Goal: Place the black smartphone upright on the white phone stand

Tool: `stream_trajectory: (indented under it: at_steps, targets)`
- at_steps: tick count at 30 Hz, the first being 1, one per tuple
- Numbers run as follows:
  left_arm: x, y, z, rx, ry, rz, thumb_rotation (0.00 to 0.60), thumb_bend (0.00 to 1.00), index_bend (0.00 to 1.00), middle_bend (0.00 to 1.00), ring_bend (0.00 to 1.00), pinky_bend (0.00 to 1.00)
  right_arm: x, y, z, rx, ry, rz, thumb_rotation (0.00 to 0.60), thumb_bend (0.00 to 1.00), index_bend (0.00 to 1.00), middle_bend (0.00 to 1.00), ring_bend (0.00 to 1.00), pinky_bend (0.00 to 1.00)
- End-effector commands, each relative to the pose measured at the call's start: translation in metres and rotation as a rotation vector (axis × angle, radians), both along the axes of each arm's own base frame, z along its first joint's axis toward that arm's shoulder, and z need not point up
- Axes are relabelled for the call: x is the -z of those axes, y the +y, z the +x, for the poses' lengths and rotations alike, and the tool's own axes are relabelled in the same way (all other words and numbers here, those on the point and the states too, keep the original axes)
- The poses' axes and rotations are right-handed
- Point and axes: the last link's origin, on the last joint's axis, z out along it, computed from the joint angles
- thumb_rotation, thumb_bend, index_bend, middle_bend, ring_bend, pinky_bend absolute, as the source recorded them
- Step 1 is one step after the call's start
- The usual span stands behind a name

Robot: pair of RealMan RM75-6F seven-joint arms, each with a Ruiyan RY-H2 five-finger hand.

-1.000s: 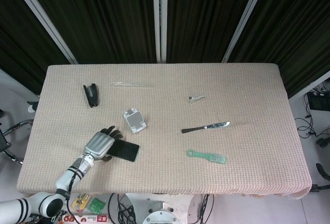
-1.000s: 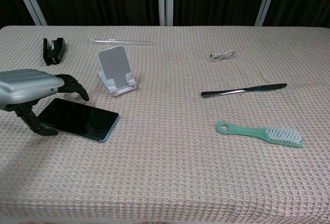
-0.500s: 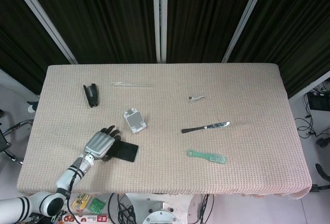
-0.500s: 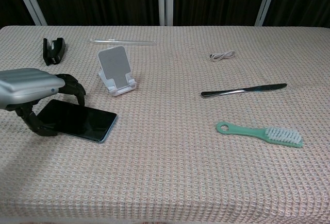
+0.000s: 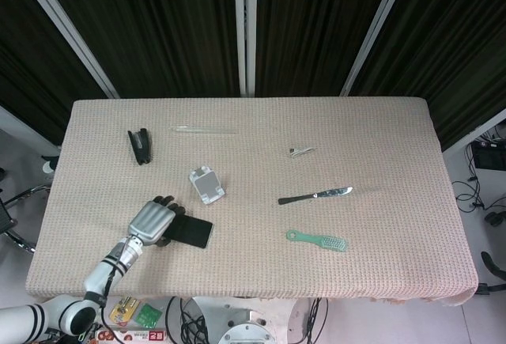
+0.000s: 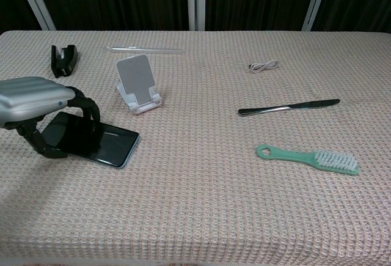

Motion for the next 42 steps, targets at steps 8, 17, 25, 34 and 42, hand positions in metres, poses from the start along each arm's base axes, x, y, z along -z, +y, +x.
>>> stream_trajectory:
  at_steps: [8, 17, 25, 34, 42]
  targets:
    - [-0.001, 0.0, -0.005, 0.03, 0.002, 0.024, 0.6, 0.41, 0.58, 0.58, 0.46, 0.47, 0.0, -0.001, 0.001, -0.003, -0.001, 0.001, 0.6, 0.15, 0.0, 0.0, 0.0, 0.0]
    - [-0.008, 0.0, -0.007, 0.036, -0.058, 0.018, 0.6, 0.41, 0.59, 0.62, 0.55, 0.54, 0.001, -0.001, 0.0, 0.001, -0.001, 0.001, 0.6, 0.15, 0.0, 0.0, 0.0, 0.0]
    - [-0.035, 0.008, -0.001, 0.024, -0.152, 0.037, 0.6, 0.41, 0.6, 0.63, 0.55, 0.54, 0.0, 0.0, 0.0, -0.001, -0.001, -0.004, 0.6, 0.15, 0.0, 0.0, 0.0, 0.0]
    - [-0.112, 0.039, 0.028, 0.2, -0.03, 0.247, 0.6, 0.41, 0.6, 0.63, 0.55, 0.53, -0.002, 0.0, 0.002, -0.009, -0.005, -0.018, 0.6, 0.15, 0.0, 0.0, 0.0, 0.0]
    - [-0.147, 0.056, 0.087, 0.375, 0.114, 0.284, 0.6, 0.41, 0.6, 0.63, 0.55, 0.5, -0.003, 0.002, 0.002, -0.013, -0.013, -0.026, 0.6, 0.15, 0.0, 0.0, 0.0, 0.0]
